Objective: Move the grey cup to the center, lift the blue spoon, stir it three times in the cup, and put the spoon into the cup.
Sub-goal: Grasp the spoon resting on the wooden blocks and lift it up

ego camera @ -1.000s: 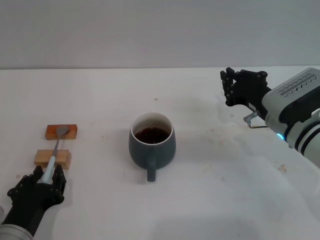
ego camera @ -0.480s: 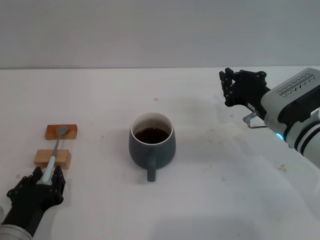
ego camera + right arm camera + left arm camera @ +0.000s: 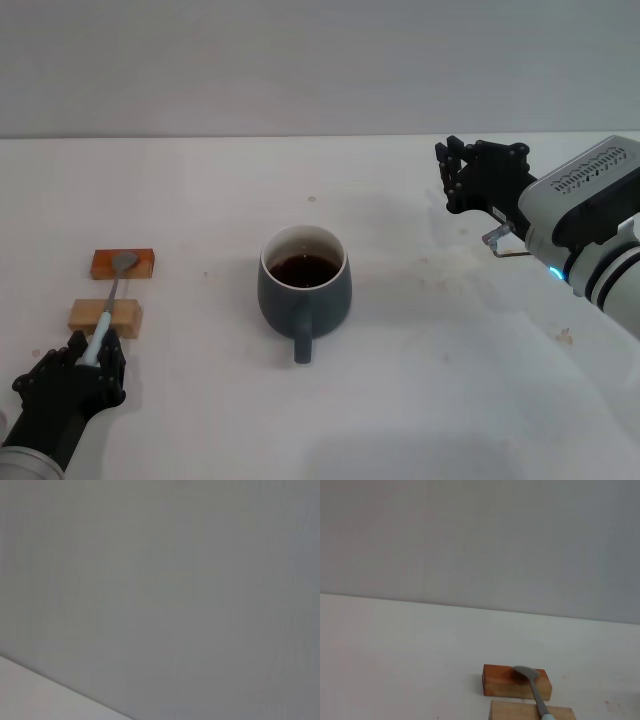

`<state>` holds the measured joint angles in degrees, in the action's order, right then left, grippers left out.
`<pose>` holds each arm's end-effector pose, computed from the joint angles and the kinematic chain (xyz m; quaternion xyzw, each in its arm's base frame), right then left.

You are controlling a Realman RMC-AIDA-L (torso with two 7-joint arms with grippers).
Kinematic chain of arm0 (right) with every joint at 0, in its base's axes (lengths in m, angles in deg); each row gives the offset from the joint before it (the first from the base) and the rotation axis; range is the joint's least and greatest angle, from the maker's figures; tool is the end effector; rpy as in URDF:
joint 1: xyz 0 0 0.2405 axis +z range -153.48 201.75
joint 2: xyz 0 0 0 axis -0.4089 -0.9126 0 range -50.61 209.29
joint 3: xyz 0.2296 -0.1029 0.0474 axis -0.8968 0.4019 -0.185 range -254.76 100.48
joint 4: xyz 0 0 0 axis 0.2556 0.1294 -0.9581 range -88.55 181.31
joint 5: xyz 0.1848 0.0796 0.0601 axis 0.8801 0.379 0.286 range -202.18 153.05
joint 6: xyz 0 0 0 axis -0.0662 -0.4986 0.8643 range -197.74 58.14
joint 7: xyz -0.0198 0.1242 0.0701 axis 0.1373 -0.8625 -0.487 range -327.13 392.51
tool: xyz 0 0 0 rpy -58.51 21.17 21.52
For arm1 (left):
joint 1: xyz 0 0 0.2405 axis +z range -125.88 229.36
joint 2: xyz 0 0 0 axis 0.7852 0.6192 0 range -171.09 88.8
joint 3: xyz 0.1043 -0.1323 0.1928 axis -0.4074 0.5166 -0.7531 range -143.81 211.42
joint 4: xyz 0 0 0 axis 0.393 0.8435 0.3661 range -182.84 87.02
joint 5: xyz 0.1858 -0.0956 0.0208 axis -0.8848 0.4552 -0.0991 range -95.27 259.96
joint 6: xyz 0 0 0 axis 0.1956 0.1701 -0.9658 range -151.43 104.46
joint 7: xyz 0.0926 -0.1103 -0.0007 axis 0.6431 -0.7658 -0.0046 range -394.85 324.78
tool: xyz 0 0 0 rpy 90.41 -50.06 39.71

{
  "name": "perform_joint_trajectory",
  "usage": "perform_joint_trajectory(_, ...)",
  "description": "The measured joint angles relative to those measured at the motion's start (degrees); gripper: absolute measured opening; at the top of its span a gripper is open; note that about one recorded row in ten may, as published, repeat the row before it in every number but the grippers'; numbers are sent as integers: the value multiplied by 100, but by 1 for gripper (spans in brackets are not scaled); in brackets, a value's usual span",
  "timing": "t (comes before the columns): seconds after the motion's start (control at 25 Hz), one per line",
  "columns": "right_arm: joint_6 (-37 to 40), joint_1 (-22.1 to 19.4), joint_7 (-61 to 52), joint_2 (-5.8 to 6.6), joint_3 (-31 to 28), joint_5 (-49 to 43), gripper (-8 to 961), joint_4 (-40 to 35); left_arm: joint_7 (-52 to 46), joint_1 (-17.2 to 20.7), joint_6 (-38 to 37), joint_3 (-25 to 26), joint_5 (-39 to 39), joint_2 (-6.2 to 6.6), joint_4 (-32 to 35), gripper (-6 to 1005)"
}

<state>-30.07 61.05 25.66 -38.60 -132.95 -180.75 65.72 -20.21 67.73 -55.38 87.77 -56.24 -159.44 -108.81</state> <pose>0.2426 0.4004 -0.0732 -0.8414 0.1503 0.2051 0.4769 -0.3236 0.2056 -0.0628 -0.6863 -0.4030 -0.1919 0.5743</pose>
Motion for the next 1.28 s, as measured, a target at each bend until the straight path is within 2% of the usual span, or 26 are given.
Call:
perform_joint_trajectory(0.32, -7, 0, 0, -12, 0, 0, 114, 14, -4, 0, -1, 7, -2, 7, 20, 340)
perform_joint_trajectory(1.04, -99, -21, 0, -10, 0, 0, 114, 100, -22, -96, -12, 31, -2, -5, 132, 196)
perform_joint_trajectory(1.28, -124, -17, 0, -10, 0, 0, 114, 101, -36, -143, -16, 21, -2, -11, 185, 182)
